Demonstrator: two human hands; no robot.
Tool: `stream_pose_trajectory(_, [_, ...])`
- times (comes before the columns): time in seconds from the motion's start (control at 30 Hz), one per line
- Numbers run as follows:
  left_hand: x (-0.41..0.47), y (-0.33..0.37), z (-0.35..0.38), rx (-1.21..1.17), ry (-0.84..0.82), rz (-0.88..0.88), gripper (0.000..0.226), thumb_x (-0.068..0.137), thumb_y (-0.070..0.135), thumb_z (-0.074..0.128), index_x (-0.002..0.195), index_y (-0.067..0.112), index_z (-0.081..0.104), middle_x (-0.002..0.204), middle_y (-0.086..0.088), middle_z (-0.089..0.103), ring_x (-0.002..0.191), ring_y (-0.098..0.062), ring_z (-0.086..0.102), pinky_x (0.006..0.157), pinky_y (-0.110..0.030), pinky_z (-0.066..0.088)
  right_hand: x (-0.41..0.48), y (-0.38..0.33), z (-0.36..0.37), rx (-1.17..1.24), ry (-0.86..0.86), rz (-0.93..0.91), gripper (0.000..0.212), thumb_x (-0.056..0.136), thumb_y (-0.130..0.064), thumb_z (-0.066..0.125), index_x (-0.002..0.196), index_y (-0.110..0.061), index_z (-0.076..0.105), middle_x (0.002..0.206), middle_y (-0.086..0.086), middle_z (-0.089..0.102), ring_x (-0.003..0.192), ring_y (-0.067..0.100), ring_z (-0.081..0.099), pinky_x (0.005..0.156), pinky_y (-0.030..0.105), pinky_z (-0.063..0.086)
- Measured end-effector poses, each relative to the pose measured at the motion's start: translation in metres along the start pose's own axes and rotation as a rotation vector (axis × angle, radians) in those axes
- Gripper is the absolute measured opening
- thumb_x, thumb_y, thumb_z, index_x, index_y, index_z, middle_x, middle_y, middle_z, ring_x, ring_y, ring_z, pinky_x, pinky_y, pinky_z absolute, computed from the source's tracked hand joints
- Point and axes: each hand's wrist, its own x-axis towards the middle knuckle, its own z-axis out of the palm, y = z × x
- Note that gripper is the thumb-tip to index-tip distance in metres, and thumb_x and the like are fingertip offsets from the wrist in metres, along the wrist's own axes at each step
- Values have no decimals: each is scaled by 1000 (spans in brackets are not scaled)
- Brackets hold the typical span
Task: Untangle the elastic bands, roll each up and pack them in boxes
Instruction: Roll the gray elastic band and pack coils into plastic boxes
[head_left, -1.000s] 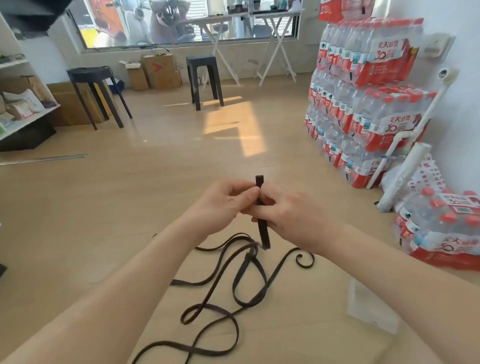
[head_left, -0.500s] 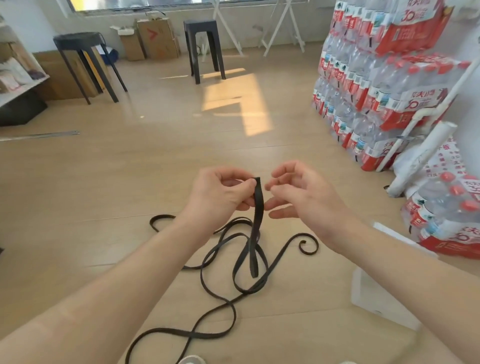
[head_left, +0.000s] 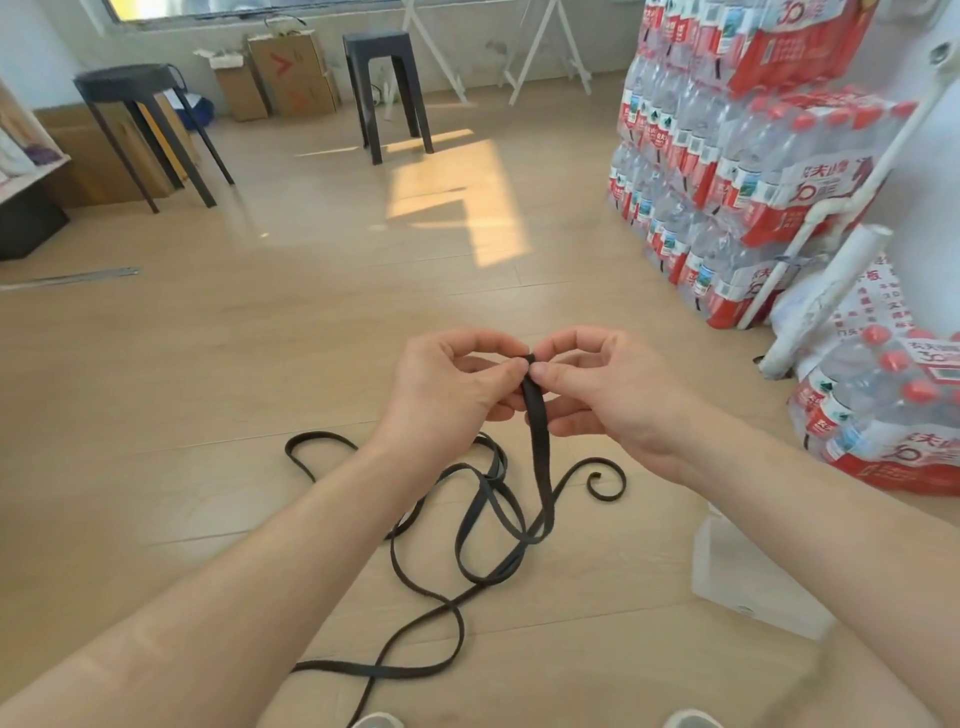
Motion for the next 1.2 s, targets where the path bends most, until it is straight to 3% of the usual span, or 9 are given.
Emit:
stream_pose_trajectory(0.2, [-4, 5, -6, -229, -84, -147, 15, 87, 18, 65, 93, 7, 72, 77, -13, 73, 70, -21, 70, 62, -25, 56, -4, -1, 0, -8, 31, -64, 14, 87, -2, 67, 80, -14, 64, 74, 11, 68, 56, 18, 66, 50, 25, 52])
stream_pose_trajectory(0.63, [-4, 10, -21, -187, -223, -292, 26, 77, 22, 71, 96, 4, 72, 87, -16, 74, 74, -20, 72, 59, -21, 56, -11, -2, 6, -155, 65, -212, 17, 85, 1, 67, 79, -14, 70, 65, 1, 64, 53, 10, 63, 51, 22, 52])
stream_pose_trajectory(0.73, [-3, 11, -23, -161, -223, -268, 32, 67, 22, 74, 92, 2, 73, 84, -16, 74, 68, -16, 70, 59, -21, 57, -12, -1, 7, -172, 67, -222, 17, 85, 0, 68, 78, -15, 70, 65, 0, 66, 55, 12, 64, 53, 23, 53])
stream_pose_trajectory(0.9, [-4, 7, -16, -111, -142, -167, 3, 78, 9, 73, 79, 7, 73, 72, -12, 72, 62, -15, 66, 59, -23, 55, -12, -4, 2, -8, 13, -114, 13, 88, 2, 62, 84, -7, 70, 71, 8, 71, 60, 15, 68, 54, 22, 53])
stream_pose_trajectory(1.03, [-5, 8, -15, -58, -110, -102, 2, 79, 4, 71, 80, 4, 73, 69, -10, 71, 63, -15, 66, 67, -28, 56, -12, -6, -2, 156, -64, 16, 7, 86, -12, 66, 88, -6, 69, 77, 12, 72, 61, 16, 69, 55, 21, 54])
stream_pose_trajectory(1.2, [-8, 11, -10, 12, -74, 7, 7, 75, 1, 74, 79, 5, 72, 75, -14, 73, 69, -21, 68, 70, -30, 57, -11, -7, -6, 173, -98, 69, 30, 68, -22, 73, 92, -3, 71, 77, 12, 73, 59, 15, 69, 52, 21, 54])
